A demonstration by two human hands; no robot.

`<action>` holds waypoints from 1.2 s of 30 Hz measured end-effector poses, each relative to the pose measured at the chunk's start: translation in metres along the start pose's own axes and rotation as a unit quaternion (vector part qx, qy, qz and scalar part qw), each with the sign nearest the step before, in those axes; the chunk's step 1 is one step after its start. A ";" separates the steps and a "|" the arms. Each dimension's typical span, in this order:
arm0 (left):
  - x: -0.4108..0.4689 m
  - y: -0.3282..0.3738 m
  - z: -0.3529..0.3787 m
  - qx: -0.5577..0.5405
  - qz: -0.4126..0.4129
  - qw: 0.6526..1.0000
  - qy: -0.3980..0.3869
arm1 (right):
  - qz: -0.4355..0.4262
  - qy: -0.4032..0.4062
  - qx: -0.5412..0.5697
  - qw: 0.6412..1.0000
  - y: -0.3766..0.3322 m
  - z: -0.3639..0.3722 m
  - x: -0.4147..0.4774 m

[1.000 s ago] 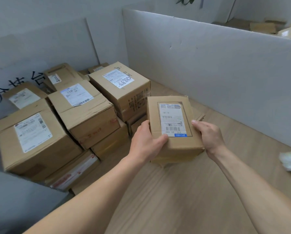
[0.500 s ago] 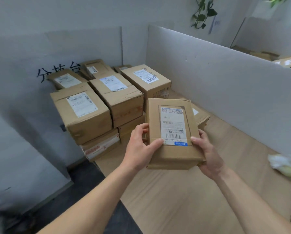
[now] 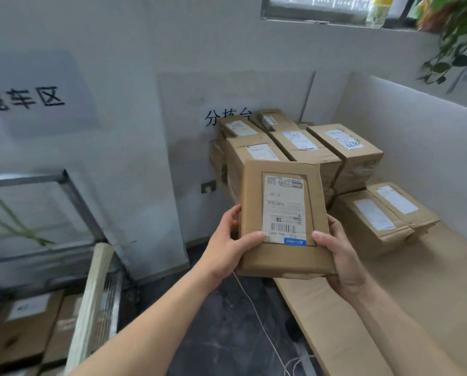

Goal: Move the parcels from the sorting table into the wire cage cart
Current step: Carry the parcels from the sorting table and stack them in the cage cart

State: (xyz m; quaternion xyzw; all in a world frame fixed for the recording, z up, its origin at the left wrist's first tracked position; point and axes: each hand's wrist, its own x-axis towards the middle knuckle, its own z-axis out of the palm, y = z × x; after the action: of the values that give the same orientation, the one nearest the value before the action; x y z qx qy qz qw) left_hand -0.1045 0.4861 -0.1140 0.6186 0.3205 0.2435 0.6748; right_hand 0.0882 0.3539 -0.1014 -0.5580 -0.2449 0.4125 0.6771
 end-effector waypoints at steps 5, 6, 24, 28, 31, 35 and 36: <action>-0.037 -0.002 -0.055 -0.034 0.017 0.995 0.090 | 0.011 -0.037 -0.070 0.997 0.010 0.056 0.003; -0.044 -0.003 -0.066 -0.037 0.021 0.993 0.109 | 0.012 -0.042 -0.086 0.995 0.013 0.064 0.007; -0.127 -0.030 -0.179 -0.075 0.038 0.901 0.425 | -0.066 -0.266 -0.352 0.895 0.043 0.214 0.085; -0.142 -0.042 -0.179 -0.088 0.029 0.869 0.486 | -0.141 -0.338 -0.447 0.816 0.050 0.233 0.093; -0.151 -0.050 -0.176 -0.092 0.022 0.852 0.515 | -0.182 -0.383 -0.469 0.774 0.053 0.248 0.097; -0.164 -0.057 -0.173 -0.096 0.011 0.835 0.542 | -0.219 -0.422 -0.490 0.731 0.064 0.268 0.107; -0.168 -0.058 -0.173 -0.094 0.007 0.831 0.549 | -0.230 -0.430 -0.497 0.718 0.068 0.274 0.109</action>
State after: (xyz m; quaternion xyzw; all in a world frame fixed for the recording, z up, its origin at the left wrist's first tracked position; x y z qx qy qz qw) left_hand -0.3495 0.4751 -0.1549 0.3194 0.6091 0.5768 0.4409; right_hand -0.0897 0.5984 -0.1105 -0.5035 -0.8000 0.2586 0.1989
